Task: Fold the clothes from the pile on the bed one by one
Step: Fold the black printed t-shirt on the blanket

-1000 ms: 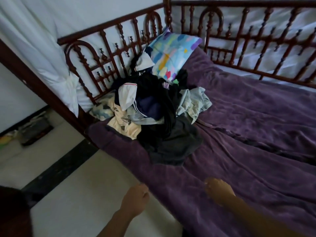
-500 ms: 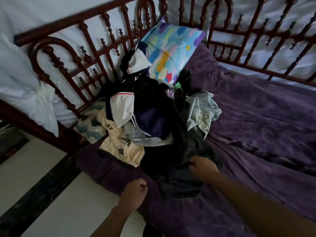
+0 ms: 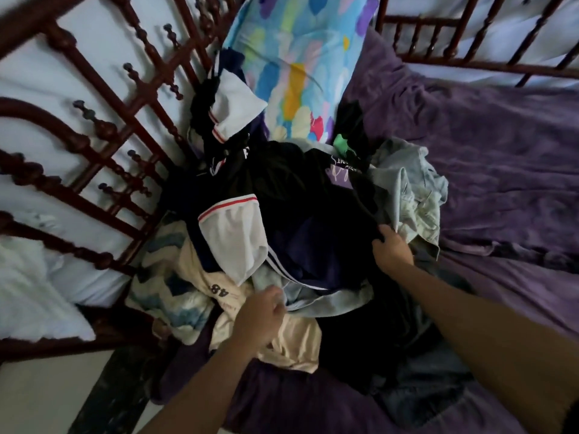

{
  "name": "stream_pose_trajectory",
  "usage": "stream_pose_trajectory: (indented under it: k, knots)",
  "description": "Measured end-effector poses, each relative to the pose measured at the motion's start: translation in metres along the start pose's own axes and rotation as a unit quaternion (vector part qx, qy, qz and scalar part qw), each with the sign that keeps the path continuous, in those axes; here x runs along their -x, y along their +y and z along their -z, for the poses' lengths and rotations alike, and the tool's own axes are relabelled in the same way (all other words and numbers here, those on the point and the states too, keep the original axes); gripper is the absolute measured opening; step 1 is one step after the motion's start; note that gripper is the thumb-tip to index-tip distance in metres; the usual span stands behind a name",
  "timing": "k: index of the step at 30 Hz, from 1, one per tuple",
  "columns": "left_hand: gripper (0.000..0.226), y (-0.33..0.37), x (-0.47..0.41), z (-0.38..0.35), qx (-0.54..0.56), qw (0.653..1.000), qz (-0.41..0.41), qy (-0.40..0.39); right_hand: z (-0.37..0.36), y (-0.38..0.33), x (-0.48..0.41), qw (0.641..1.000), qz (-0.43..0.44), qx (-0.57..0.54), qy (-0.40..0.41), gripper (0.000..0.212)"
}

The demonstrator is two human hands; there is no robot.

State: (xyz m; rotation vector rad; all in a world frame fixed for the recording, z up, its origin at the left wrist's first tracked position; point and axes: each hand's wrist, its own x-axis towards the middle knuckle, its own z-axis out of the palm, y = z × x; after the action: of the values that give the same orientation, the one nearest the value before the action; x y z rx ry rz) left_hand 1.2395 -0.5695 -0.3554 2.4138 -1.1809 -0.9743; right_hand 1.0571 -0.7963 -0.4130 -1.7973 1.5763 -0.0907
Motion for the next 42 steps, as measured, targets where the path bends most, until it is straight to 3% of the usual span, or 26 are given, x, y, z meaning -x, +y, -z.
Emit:
stream_pose_trajectory:
  k: [3, 6, 8, 11, 14, 16, 22, 27, 30, 34, 37, 39, 40, 42]
  knots:
    - [0.036, 0.020, -0.039, 0.019, -0.010, 0.998, -0.054, 0.037, -0.006, -0.005, 0.055, 0.989, 0.141, 0.037, 0.002, 0.013]
    - [0.049, 0.053, -0.082, 0.026, -0.047, 0.988, -0.116, 0.086, -0.006, 0.018, 0.119, 0.949, 0.283, 0.140, -0.028, 0.018]
    - [0.063, 0.077, -0.102, 0.020, -0.146, 0.970, -0.178, 0.078, 0.002, 0.048, 0.153, 0.922, 0.322, 0.210, -0.048, 0.018]
    - [0.077, 0.100, -0.110, -0.008, -0.359, 0.898, -0.250, -0.046, 0.011, 0.104, 0.190, 0.932, 0.242, 0.257, -0.085, 0.015]
    - [0.039, 0.091, -0.086, -0.053, -0.466, 0.838, -0.232, -0.168, 0.016, 0.157, 0.217, 0.943, 0.117, 0.271, -0.154, 0.027]
    - [0.024, 0.067, -0.059, -0.078, -0.469, 0.841, -0.191, -0.192, 0.018, 0.179, 0.231, 0.936, 0.072, 0.284, -0.195, 0.036]
    - [0.020, -0.012, 0.037, -0.097, -0.418, 0.862, -0.085, -0.273, 0.010, 0.189, 0.249, 0.911, 0.029, 0.302, -0.278, 0.034]
    - [0.010, -0.016, 0.052, -0.073, -0.292, 0.924, -0.053, -0.240, 0.007, 0.166, 0.224, 0.900, 0.031, 0.305, -0.311, 0.044]
    - [0.006, -0.006, 0.028, -0.056, -0.233, 0.959, -0.064, -0.151, 0.017, 0.127, 0.184, 0.929, 0.071, 0.289, -0.221, 0.041]
    - [0.028, 0.009, -0.020, -0.029, -0.191, 0.977, -0.095, -0.015, 0.032, 0.056, 0.119, 0.955, 0.128, 0.247, -0.098, 0.048]
    - [0.053, 0.016, -0.068, -0.005, -0.239, 0.961, -0.137, 0.038, 0.034, 0.010, 0.073, 0.955, 0.151, 0.246, -0.064, 0.065]
    - [0.072, 0.020, -0.099, 0.004, -0.324, 0.931, -0.165, 0.018, 0.028, -0.006, 0.051, 0.956, 0.147, 0.245, -0.067, 0.075]
    - [0.074, 0.021, -0.112, 0.005, -0.370, 0.911, -0.181, 0.000, 0.022, -0.009, 0.043, 0.956, 0.140, 0.245, -0.074, 0.077]
    - [0.055, 0.020, -0.127, 0.002, -0.443, 0.870, -0.211, -0.042, 0.010, -0.010, 0.035, 0.952, 0.130, 0.257, -0.102, 0.075]
